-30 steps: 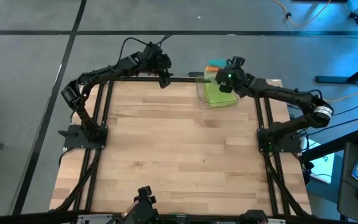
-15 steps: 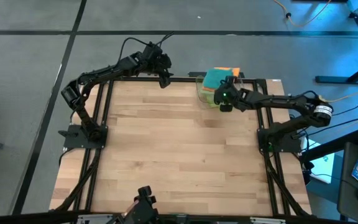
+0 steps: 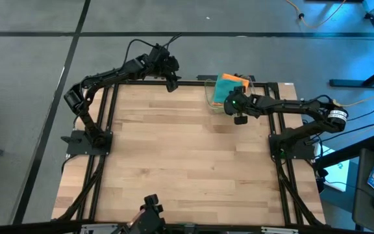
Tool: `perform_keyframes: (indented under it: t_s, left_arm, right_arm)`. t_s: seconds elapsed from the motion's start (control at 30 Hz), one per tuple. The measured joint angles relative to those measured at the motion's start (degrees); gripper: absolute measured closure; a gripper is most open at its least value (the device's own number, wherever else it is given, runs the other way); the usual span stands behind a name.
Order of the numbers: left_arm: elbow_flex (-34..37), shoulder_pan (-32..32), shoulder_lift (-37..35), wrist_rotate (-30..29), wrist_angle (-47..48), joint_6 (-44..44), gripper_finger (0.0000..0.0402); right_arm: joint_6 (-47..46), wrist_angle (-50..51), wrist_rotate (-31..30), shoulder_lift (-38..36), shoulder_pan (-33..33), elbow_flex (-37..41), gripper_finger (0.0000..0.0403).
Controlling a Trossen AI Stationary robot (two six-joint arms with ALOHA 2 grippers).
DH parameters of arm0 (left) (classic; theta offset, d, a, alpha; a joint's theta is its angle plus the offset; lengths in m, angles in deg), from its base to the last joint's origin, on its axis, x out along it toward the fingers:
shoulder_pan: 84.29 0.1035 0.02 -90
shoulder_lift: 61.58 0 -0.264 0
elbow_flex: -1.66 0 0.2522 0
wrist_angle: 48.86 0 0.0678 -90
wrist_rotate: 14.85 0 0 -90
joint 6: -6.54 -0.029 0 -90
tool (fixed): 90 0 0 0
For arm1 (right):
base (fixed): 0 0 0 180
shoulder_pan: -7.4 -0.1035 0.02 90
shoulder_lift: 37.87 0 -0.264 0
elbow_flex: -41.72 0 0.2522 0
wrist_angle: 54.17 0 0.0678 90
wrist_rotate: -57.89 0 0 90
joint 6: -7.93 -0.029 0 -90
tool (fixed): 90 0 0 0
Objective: Fold microfiber towels
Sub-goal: Put the pile of microfiber towels into the transparent bin
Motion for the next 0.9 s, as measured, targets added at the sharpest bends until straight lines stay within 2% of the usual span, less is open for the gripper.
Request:
perform_keyframes:
  t_s: [0.1, 0.33, 0.47, 0.57, 0.7, 0.9]
  left_arm:
    - [0.0, 0.0, 0.0, 0.0, 0.0, 0.0, 0.0207]
    - [0.0, 0.0, 0.0, 0.0, 0.0, 0.0, 0.0207]
    - [0.0, 0.0, 0.0, 0.0, 0.0, 0.0, 0.0207]
    - [0.0, 0.0, 0.0, 0.0, 0.0, 0.0, 0.0207]
    - [0.0, 0.0, 0.0, 0.0, 0.0, 0.0, 0.0207]
    - [0.0, 0.0, 0.0, 0.0, 0.0, 0.0, 0.0207]
  right_arm:
    - [-1.2, -0.6, -1.3, 0.0, 0.2, 0.0, 0.0351]
    - [-3.8, -0.1, -6.7, -0.1, 0.2, -0.1, 0.0204]
    - [-3.7, 2.1, -12.6, -0.2, -1.4, -0.5, 0.0146]
    - [-4.3, 6.2, -13.5, -0.2, -2.8, -3.5, 0.0131]
    - [-8.0, 14.2, -11.0, -0.2, -3.7, -8.7, 0.0133]
    - [-19.1, 34.6, -4.2, -0.2, -3.6, -16.3, 0.0147]
